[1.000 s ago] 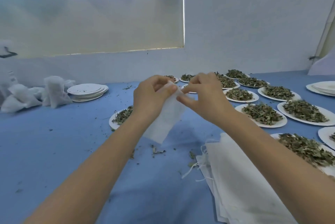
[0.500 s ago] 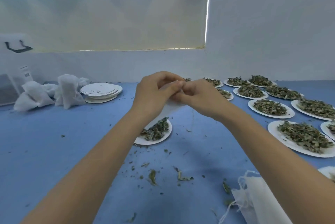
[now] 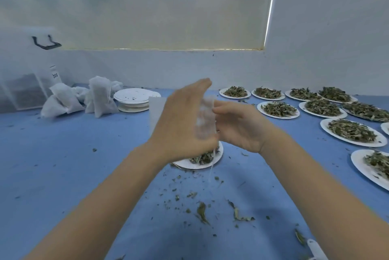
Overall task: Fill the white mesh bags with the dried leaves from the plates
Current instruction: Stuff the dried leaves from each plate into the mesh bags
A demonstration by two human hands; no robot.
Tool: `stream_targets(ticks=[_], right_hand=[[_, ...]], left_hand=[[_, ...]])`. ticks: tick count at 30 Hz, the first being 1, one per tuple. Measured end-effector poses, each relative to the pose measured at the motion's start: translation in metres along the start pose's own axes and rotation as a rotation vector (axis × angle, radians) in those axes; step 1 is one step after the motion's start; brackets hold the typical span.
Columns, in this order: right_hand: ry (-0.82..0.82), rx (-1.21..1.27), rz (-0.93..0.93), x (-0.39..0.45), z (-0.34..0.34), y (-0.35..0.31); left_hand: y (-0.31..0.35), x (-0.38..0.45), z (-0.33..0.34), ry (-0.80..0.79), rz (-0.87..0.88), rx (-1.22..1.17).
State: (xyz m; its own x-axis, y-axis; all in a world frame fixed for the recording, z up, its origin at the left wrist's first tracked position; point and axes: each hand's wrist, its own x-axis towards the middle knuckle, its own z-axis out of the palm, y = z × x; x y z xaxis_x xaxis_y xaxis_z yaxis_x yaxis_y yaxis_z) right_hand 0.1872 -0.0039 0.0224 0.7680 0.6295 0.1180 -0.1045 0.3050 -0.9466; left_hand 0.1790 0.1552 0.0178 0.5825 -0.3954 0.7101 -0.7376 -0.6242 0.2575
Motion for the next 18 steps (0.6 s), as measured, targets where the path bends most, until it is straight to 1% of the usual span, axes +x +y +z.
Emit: stream_targets(ticks=[2,3,6,8,12,14,16,18], right_hand=[[-0.024,0.102,-0.001,0.003,0.002,0.005],[-0.024,0.150,-0.001,0.004,0.003,0.006],[-0.013,0.220,0.001,0.004,0.002,0.009],[-0.020,0.232,0.028,0.001,-0.002,0.008],[-0.112,0.226,0.097,-0.001,-0.011,0.000],[-0.146,0.226,0.131,0.008,-0.009,-0.002],[-0.106,0.216,0.167,0.021,-0.004,-0.001],[-0.018,0.157,0.201,0.035,0.000,0.000]], left_hand=[[-0.003,-0.005,0.011,-0.132,0.017,0.100],[-0.004,-0.007,0.017,-0.158,0.016,0.150],[-0.012,-0.010,0.025,-0.146,0.064,0.274],[-0.019,-0.010,0.021,-0.164,0.096,0.327],[-0.030,-0.011,0.010,-0.161,0.021,0.350],[-0.034,-0.010,0.009,-0.162,0.014,0.353],[-0.043,-0.010,0.009,-0.162,0.027,0.369],[-0.055,-0.012,0.010,-0.152,0.012,0.366]])
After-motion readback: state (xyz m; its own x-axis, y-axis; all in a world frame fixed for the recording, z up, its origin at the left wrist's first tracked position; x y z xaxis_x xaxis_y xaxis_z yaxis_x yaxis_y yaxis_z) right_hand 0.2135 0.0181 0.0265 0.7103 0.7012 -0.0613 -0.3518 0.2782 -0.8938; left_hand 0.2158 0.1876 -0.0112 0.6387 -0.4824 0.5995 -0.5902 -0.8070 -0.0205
